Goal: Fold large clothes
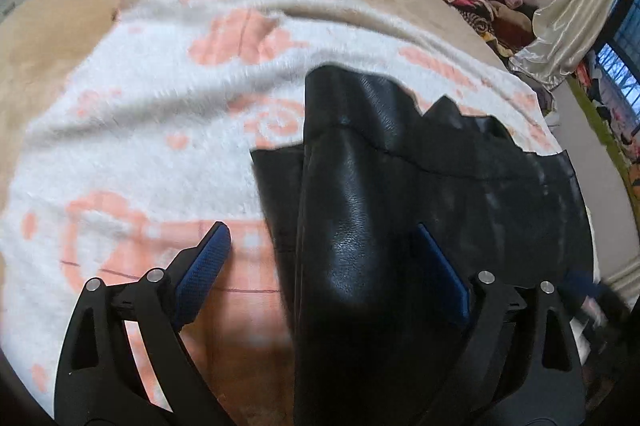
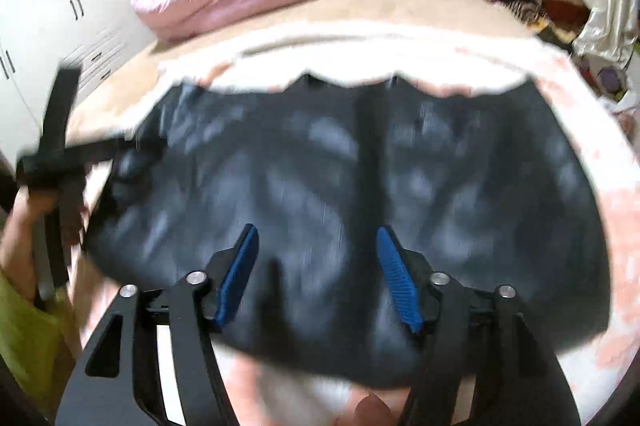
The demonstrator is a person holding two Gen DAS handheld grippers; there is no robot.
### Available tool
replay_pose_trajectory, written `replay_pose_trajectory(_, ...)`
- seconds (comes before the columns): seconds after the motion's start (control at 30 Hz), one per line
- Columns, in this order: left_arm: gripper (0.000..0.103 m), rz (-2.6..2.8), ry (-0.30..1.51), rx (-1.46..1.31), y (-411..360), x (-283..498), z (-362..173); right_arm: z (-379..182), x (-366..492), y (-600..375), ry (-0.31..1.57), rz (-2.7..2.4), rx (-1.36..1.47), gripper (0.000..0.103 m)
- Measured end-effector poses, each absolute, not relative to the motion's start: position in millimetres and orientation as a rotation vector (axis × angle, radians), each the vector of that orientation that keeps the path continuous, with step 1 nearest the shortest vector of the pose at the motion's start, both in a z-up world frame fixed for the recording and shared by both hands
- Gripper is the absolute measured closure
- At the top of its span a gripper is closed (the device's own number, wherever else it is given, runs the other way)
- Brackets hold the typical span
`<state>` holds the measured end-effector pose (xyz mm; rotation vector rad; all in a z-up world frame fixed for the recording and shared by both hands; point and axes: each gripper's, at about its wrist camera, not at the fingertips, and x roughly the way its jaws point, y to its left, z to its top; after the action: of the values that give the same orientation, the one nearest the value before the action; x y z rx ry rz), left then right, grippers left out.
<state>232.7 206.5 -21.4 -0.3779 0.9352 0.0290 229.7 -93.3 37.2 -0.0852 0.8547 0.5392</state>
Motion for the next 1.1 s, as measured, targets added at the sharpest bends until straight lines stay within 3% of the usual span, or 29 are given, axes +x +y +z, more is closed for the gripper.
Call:
replay_pose_trajectory(0.07,0.018,0.010,0.955,-0.417,212.5,234.0,-29.0,45.4,247.0,-83.9,0.836,0.526,-0.086,0.065)
replay_pose_trajectory(0.2,0.018,-0.015,0.956,-0.444,220.8,233.9,-29.8,43.4,299.2,-55.8,0.874,0.474,-0.092,0.065)
replay_pose_trajectory(0.37,0.018,-0.026,0.959,-0.461,222.6,234.9,-30.8,-4.2,341.2,-36.1,1.042,0.403,-0.133,0.064)
replay_pose_trajectory(0.53,0.018,-0.027,0.964,-0.464,223.9,238.2,-31.0,-12.0,335.3,-36.0,1.013,0.407,-0.151,0.064)
replay_pose_trajectory(0.7,0.015,-0.038,0.969,-0.480,227.7,238.5,-29.3,21.0,296.7,-53.5,0.918,0.519,-0.073,0.063)
replay_pose_trajectory(0.77,0.013,-0.039,0.976,-0.487,230.5,239.7,-29.3,34.5,270.7,-48.9,0.862,0.596,-0.082,0.054)
replay_pose_trajectory(0.87,0.013,-0.048,0.979,-0.512,235.3,238.4,-29.3,47.2,214.8,-24.6,0.759,0.750,-0.171,0.024)
replay_pose_trajectory(1.1,0.013,-0.049,0.982,-0.518,240.5,235.9,-26.4,32.2,115.5,39.8,0.550,0.910,-0.597,0.012)
